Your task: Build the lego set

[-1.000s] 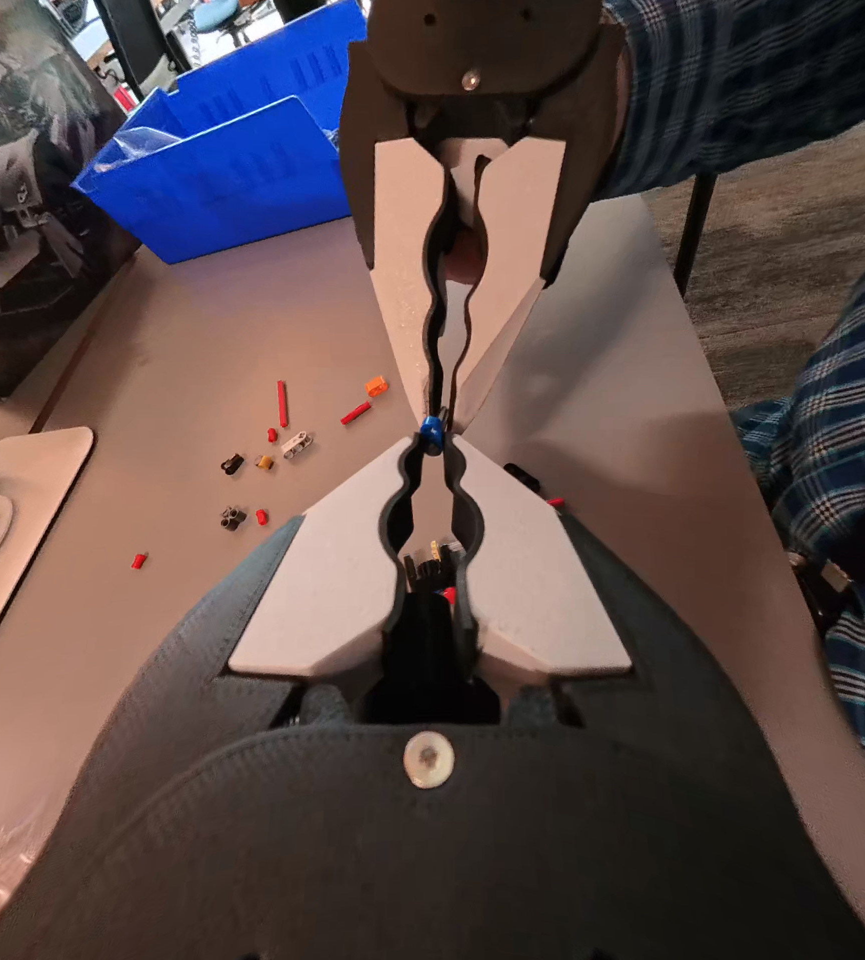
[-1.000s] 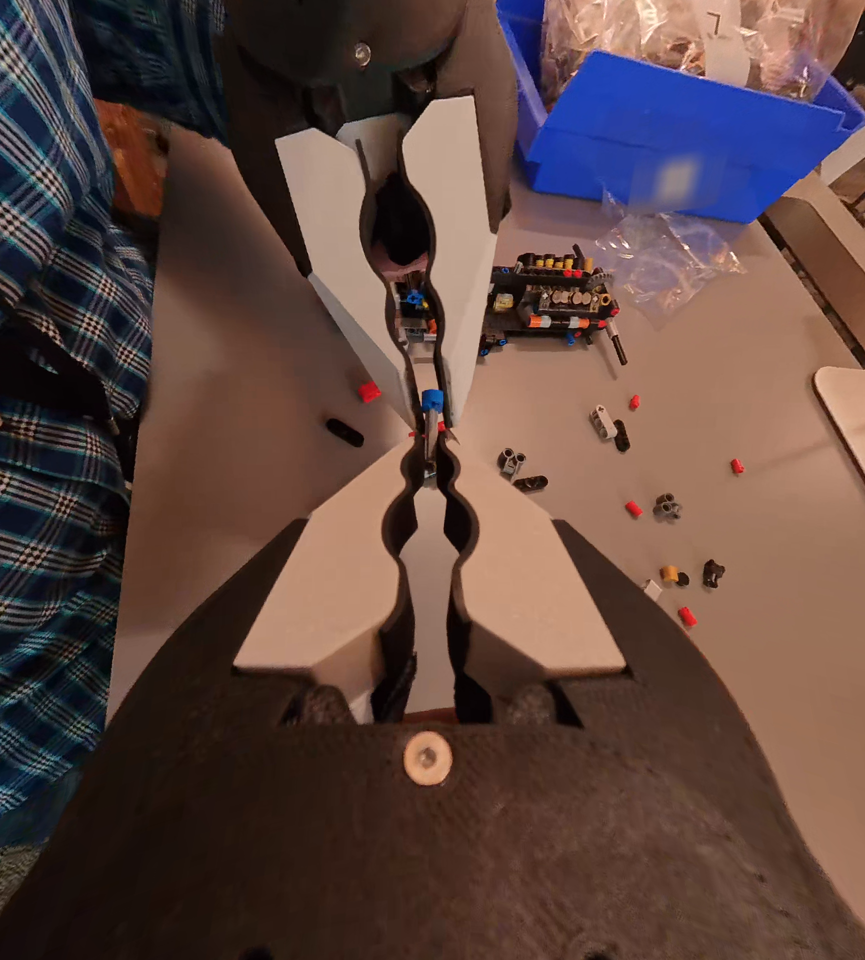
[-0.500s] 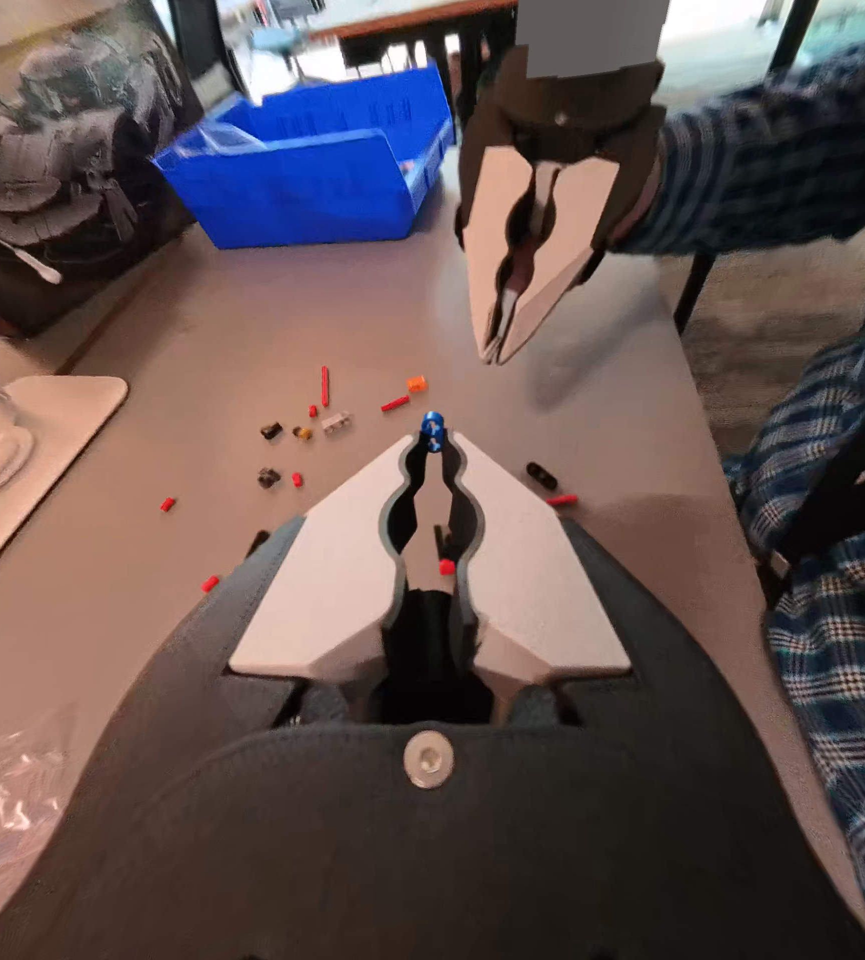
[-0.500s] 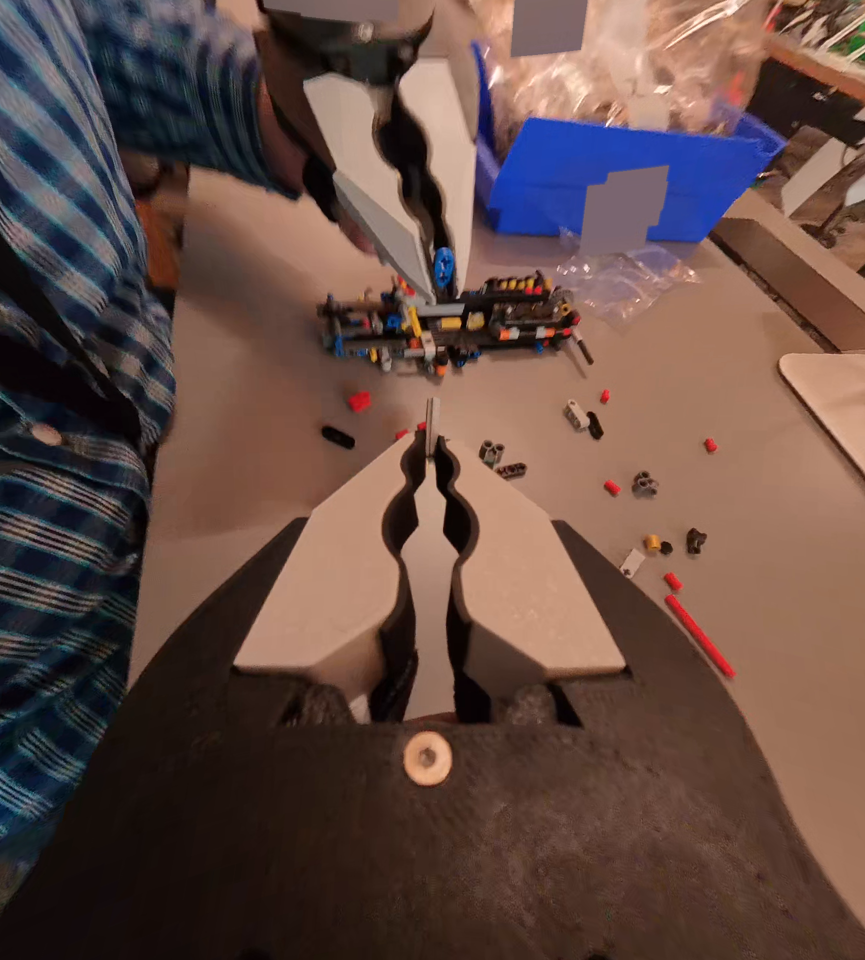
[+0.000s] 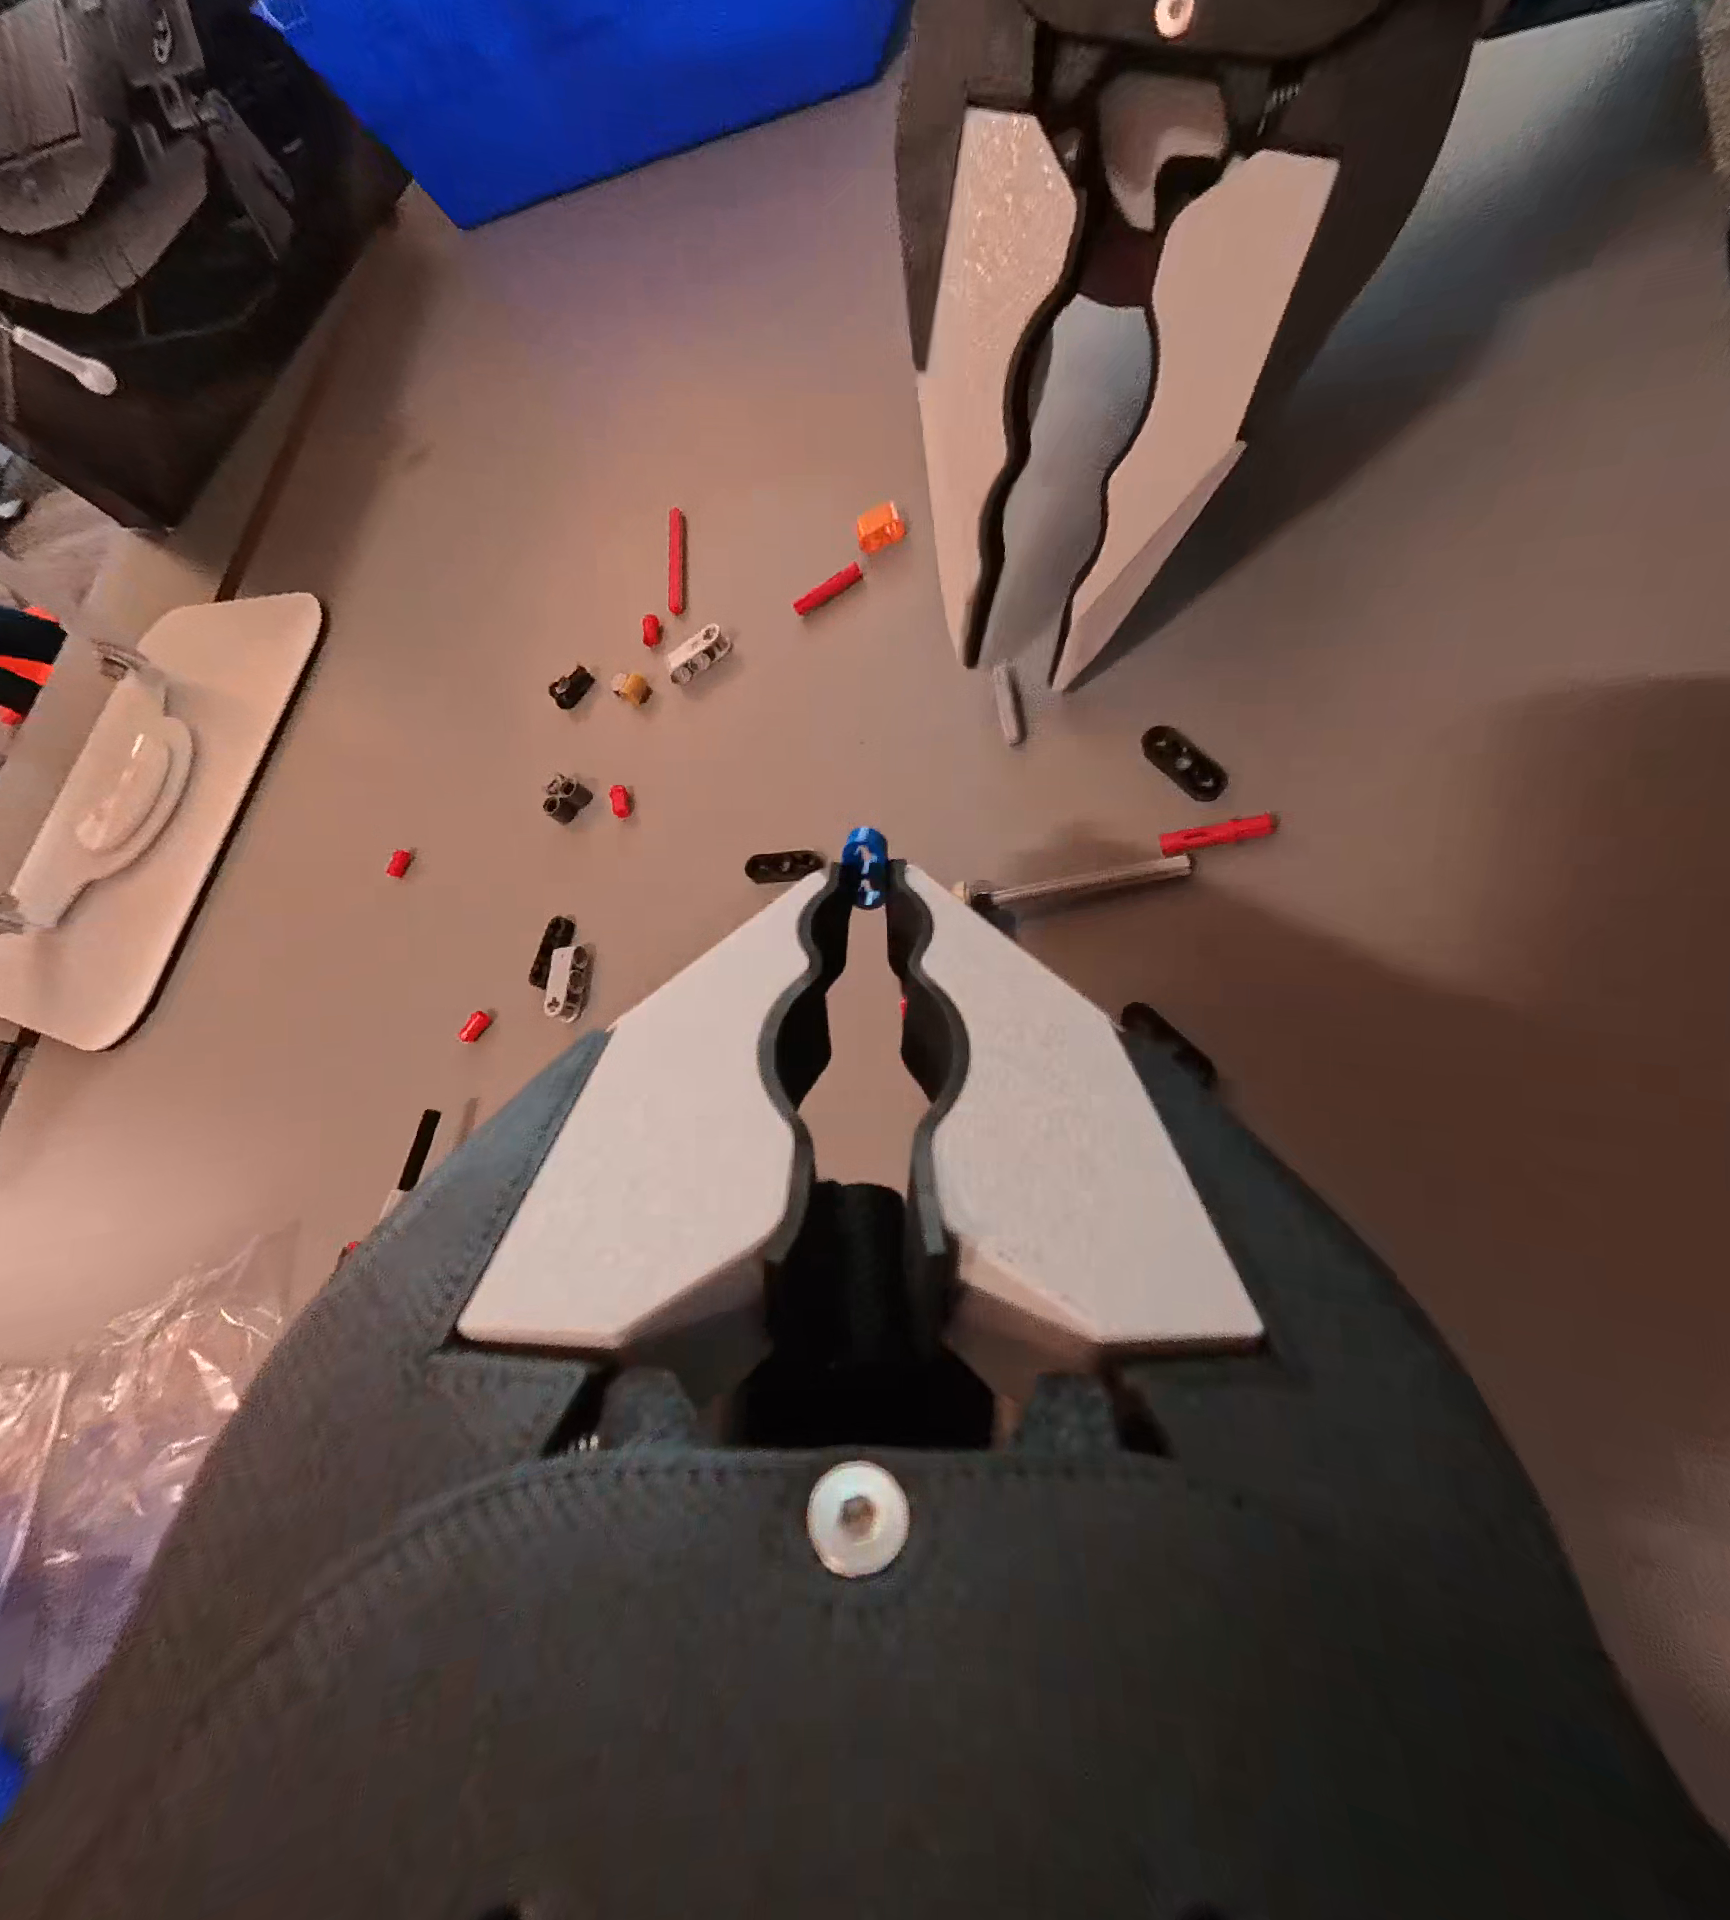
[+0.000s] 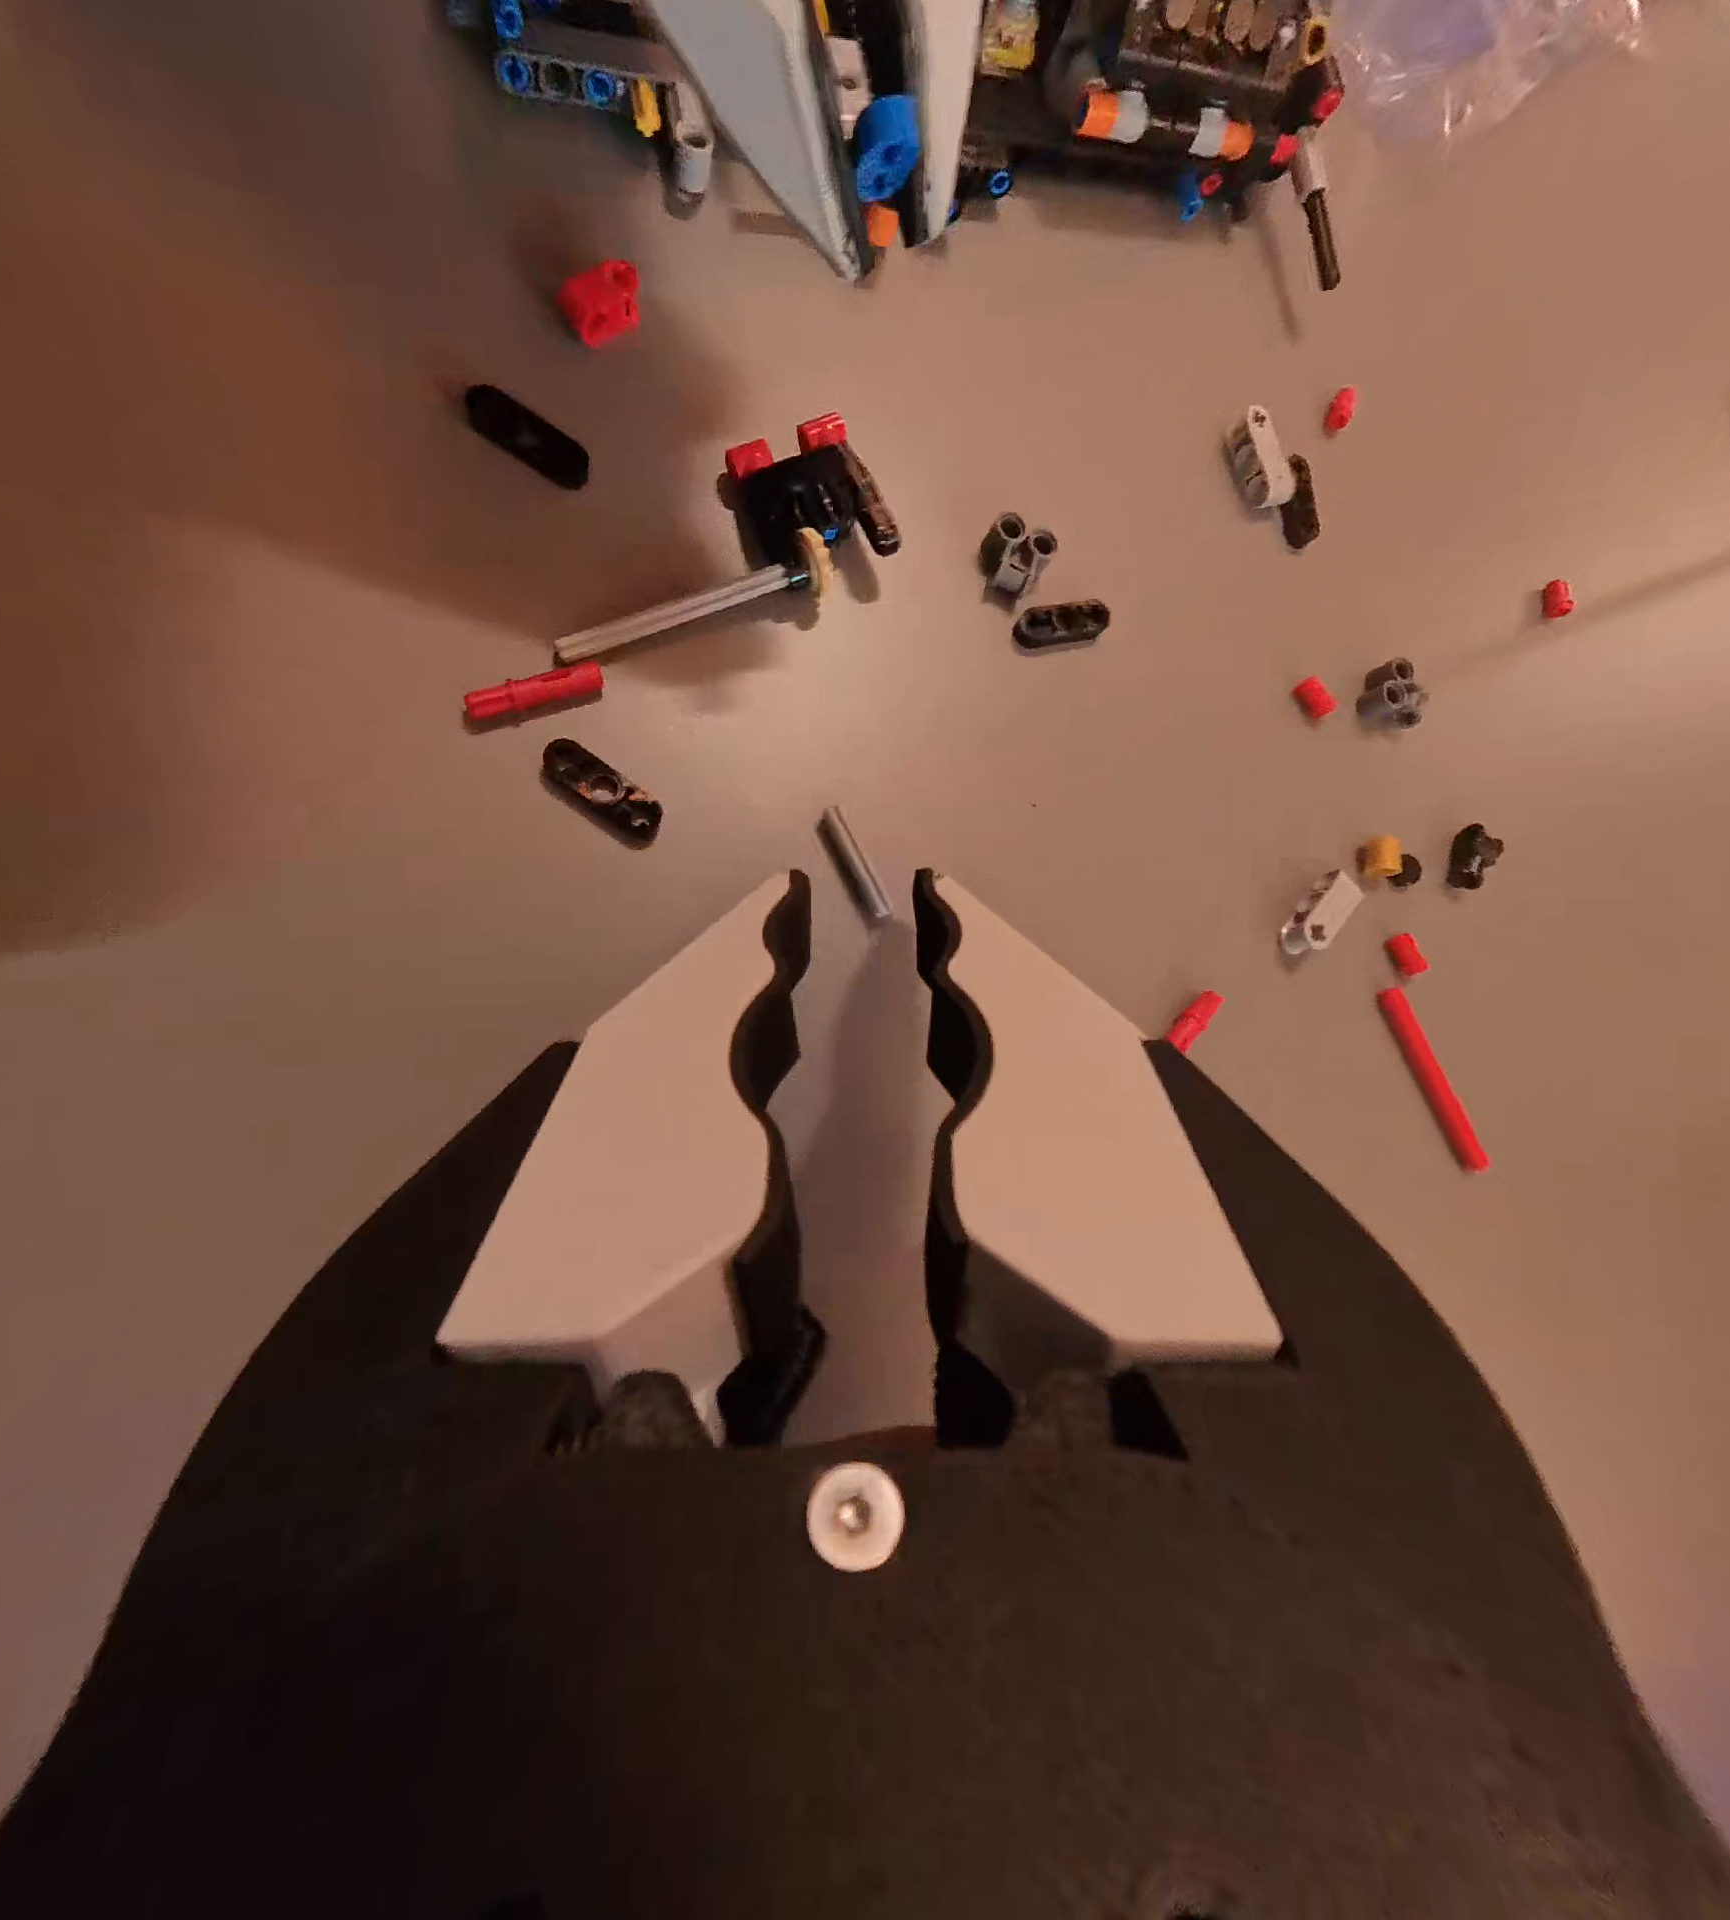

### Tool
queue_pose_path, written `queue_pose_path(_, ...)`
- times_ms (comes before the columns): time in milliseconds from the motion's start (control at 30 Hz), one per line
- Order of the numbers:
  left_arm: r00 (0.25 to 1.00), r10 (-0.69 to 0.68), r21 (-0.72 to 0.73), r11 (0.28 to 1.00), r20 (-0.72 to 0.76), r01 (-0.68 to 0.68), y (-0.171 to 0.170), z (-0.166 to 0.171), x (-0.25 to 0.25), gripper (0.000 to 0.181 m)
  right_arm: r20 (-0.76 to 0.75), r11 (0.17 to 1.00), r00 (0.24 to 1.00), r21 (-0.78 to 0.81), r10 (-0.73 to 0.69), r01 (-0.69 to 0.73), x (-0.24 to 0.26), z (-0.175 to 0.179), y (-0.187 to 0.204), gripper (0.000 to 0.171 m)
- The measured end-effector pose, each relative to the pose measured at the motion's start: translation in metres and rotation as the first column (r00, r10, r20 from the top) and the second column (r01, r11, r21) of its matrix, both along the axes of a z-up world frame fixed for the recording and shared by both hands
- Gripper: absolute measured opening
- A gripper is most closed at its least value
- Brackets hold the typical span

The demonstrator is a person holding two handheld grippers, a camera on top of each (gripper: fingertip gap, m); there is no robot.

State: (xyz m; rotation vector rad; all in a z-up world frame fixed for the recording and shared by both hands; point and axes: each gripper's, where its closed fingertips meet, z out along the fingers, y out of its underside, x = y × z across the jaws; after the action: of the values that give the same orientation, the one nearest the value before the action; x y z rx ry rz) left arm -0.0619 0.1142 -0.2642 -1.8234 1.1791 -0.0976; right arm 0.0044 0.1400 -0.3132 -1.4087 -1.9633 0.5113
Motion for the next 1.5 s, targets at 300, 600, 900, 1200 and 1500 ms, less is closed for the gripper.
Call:
queue_pose_path(300,0.977,0.058,0.129,0.991,-0.203,-0.032,0.011,-0.003,0.008,0.006,-0.267,0.924,0.955,-0.383,-0.129,0.018,-0.045,0.067,-0.020,0.010)
queue_pose_path(600,0.931,0.080,0.223,0.975,-0.355,0.001,0.015,-0.012,0.008,0.006,-0.175,0.846,0.957,-0.522,-0.234,0.111,-0.058,0.048,-0.021,0.008)
queue_pose_path(900,0.881,0.079,0.289,0.955,-0.467,0.068,0.016,-0.016,0.009,0.006,-0.127,0.705,0.946,-0.697,-0.297,0.128,-0.059,0.045,-0.023,0.009)
queue_pose_path(1200,0.928,0.076,0.235,0.972,-0.365,0.013,0.016,-0.009,0.010,0.011,-0.166,0.784,0.955,-0.613,-0.246,0.096,-0.054,0.047,-0.015,0.000)
queue_pose_path(1500,0.985,0.103,-0.153,0.980,-0.139,-0.124,-0.005,-0.032,0.001,0.036,-0.135,0.917,0.989,-0.382,0.063,-0.110,-0.043,0.028,-0.008,0.000)
